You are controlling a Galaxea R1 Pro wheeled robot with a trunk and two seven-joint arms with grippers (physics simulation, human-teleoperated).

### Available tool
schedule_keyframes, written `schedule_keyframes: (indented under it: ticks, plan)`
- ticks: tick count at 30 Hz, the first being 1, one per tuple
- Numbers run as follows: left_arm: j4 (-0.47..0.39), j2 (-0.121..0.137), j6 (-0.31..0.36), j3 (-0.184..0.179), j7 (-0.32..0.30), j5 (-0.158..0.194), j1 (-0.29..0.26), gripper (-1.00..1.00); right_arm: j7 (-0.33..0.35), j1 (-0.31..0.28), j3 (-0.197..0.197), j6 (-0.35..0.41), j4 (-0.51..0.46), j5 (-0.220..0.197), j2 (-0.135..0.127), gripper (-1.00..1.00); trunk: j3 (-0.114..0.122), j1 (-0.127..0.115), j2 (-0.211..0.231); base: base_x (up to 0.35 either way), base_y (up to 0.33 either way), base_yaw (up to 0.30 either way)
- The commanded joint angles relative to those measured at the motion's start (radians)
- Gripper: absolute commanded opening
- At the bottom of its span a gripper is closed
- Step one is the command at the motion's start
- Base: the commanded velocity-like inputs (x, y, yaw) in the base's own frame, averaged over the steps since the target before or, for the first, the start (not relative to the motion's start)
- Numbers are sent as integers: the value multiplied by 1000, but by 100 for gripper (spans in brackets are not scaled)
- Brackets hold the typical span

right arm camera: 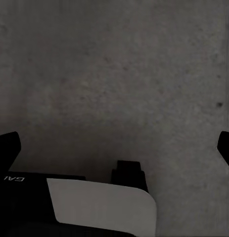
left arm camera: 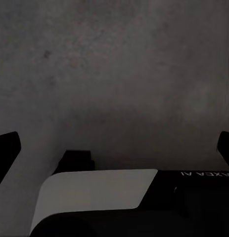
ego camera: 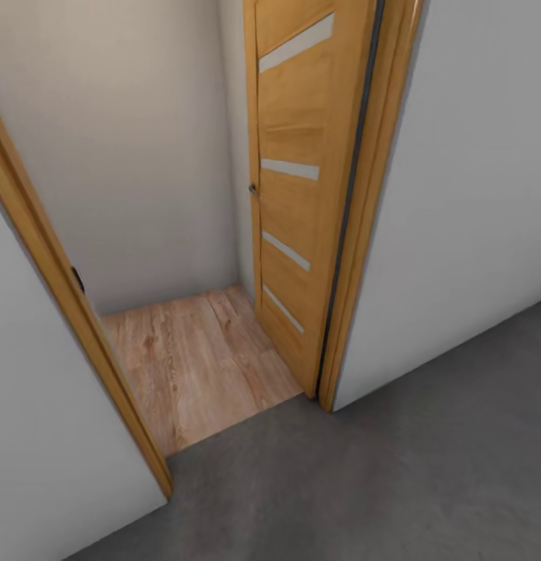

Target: Move the two storage containers from the living room to the garage. In the garage, place one container on the floor and stack the other container on top of it (either order is fine).

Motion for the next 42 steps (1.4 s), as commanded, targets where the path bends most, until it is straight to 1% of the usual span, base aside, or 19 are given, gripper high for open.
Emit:
schedule_keyframes:
  ticks: [1, 11, 17, 24, 42]
  plan:
    - [1, 0, -8, -9, 5, 10, -1, 100, 2, 0, 3, 5, -1, 0, -1, 100, -2, 0, 0, 269, -254, 221]
    - [-2, -4, -11, -9, 4, 8, -3, 100, 2, 0, 3, 5, 2, -2, 0, 100, -12, 0, 0, 269, -254, 230]
    - [-23, -8, -19, -8, 4, 9, -5, 100, 2, 0, 3, 5, 3, -3, 0, 100, -18, 0, 0, 267, -251, 239]
    - [-36, -8, -41, -4, 4, 14, -5, 100, 2, 0, 5, 5, 4, -2, 1, 100, -24, 0, 0, 256, -247, 240]
    - [-37, -7, -47, -4, 4, 16, -5, 100, 2, 0, 5, 5, 4, -1, 2, 100, -41, 0, 0, 283, -217, 240]
